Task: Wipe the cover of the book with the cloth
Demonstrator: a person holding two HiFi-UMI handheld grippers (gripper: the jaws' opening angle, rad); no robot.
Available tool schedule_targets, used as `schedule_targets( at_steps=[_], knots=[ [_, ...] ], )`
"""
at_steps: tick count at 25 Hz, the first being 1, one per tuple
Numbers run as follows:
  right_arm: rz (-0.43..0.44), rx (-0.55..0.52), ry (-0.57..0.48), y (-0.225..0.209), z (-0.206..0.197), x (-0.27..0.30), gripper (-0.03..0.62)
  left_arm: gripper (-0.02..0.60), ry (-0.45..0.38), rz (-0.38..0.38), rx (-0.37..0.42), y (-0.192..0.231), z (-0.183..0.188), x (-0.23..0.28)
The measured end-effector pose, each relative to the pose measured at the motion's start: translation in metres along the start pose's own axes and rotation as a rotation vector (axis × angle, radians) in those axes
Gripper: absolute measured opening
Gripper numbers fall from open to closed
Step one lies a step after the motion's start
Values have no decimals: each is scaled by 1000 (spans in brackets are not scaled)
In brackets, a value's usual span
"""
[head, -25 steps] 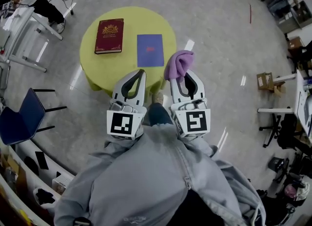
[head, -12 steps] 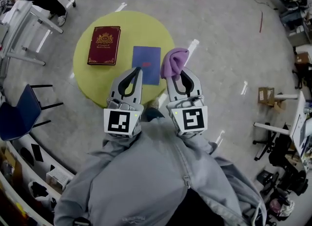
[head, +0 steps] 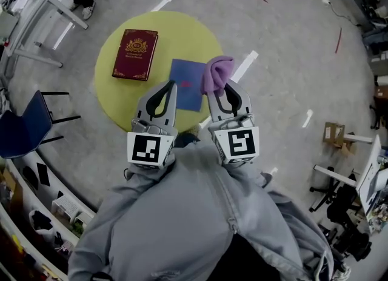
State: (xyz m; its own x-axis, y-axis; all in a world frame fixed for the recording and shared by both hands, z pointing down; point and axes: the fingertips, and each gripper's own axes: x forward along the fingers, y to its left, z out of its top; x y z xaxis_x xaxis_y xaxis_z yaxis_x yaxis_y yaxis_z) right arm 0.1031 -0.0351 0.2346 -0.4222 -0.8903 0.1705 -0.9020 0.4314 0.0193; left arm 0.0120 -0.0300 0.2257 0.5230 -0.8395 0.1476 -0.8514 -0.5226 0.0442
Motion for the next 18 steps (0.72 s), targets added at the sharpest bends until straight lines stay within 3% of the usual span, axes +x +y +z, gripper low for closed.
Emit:
schedule_targets(
  at_steps=[7, 11, 18],
  knots=[
    [6, -14, 6, 11, 8, 17, 100, 18, 0, -46, -1, 12, 2, 7],
    [3, -76, 5, 13, 11, 28, 100, 18, -1, -93, -6, 18, 6, 16],
    [-13, -64, 79, 9, -8, 53, 100, 18, 41, -134, -11, 33, -11, 33]
  ],
)
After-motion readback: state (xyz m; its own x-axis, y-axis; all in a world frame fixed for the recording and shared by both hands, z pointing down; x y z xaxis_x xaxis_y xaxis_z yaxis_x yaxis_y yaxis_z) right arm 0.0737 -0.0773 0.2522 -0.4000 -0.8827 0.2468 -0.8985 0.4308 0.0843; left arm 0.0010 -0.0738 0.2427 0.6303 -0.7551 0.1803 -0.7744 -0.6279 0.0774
